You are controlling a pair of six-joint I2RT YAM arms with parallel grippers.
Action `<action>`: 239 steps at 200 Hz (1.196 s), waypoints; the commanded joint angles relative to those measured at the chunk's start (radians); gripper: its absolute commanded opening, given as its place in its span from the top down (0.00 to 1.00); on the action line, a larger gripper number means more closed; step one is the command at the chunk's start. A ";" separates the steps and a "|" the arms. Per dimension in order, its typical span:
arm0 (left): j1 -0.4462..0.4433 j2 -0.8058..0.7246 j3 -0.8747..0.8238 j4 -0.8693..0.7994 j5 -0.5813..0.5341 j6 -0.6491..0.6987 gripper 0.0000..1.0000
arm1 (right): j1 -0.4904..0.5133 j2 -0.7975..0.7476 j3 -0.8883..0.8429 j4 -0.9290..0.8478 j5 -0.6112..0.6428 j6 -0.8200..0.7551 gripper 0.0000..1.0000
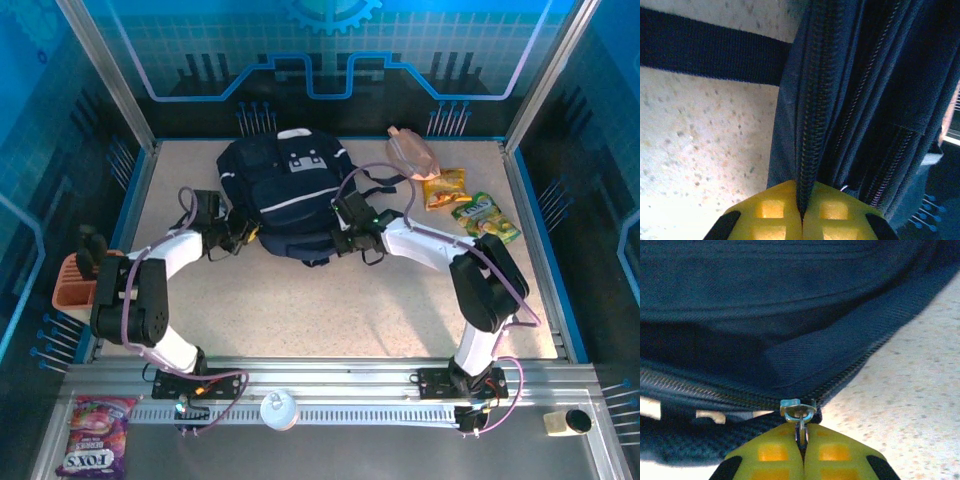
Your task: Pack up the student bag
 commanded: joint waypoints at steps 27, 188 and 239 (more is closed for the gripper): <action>0.061 0.057 0.149 -0.107 -0.106 0.162 0.87 | 0.100 -0.025 -0.010 0.189 -0.271 -0.054 1.00; -0.062 -0.207 0.112 -0.475 -0.208 0.016 0.45 | 0.190 0.243 0.274 0.207 -0.356 0.050 1.00; -0.101 -0.150 0.106 -0.412 -0.203 -0.073 0.55 | 0.195 0.234 0.262 0.211 -0.357 0.053 1.00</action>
